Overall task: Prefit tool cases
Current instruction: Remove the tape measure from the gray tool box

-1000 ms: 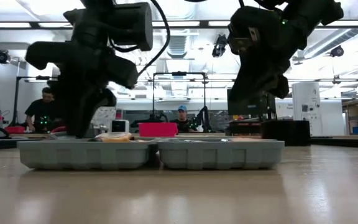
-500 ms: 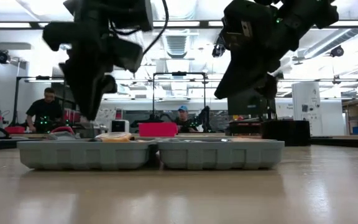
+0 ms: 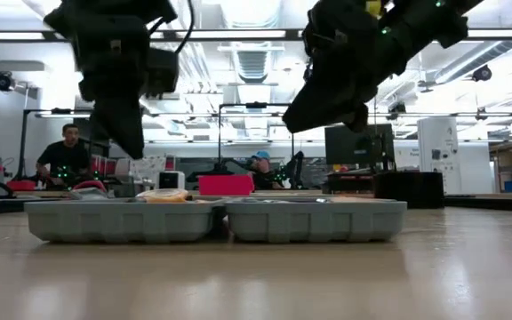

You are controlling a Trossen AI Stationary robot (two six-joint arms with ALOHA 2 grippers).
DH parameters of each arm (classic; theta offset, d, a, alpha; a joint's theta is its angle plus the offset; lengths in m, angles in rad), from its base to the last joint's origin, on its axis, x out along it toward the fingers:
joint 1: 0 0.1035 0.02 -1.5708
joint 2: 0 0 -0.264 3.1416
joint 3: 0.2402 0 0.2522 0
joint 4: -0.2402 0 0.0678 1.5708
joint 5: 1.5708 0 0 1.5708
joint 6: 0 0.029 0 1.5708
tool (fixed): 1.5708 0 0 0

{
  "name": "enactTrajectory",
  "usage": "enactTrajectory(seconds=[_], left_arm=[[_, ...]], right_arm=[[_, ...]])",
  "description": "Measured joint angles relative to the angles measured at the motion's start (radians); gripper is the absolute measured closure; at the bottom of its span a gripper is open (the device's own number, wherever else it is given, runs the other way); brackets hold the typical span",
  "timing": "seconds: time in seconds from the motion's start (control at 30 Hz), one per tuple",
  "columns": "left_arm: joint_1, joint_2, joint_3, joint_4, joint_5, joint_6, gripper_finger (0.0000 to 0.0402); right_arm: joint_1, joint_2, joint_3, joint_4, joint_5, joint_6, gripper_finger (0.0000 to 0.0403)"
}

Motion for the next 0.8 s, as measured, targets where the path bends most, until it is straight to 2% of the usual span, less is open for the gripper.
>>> enactTrajectory(seconds=[0.13, 0.3, 0.43, 0.6, 0.8], left_arm=[[0.0, -0.022, -0.078, 0.049, -0.013, -0.092, 0.0288], [0.0, -0.027, -0.115, 0.093, -0.018, -0.136, 0.0288], [-0.002, -0.028, -0.116, 0.099, -0.02, -0.139, 0.0288], [-0.01, -0.046, -0.119, 0.103, -0.037, -0.136, 0.0288], [-0.034, -0.096, -0.153, 0.109, -0.072, -0.154, 0.0288]], right_arm=[[-0.019, 0.018, 0.02, -0.003, -0.014, -0.027, 0.0263], [-0.038, 0.063, 0.093, -0.02, -0.032, -0.092, 0.0239], [-0.056, 0.12, 0.184, -0.061, -0.081, -0.141, 0.0237], [-0.071, 0.213, 0.323, -0.194, -0.105, -0.199, 0.0246], [-0.073, 0.297, 0.421, -0.221, -0.146, -0.242, 0.0248]])
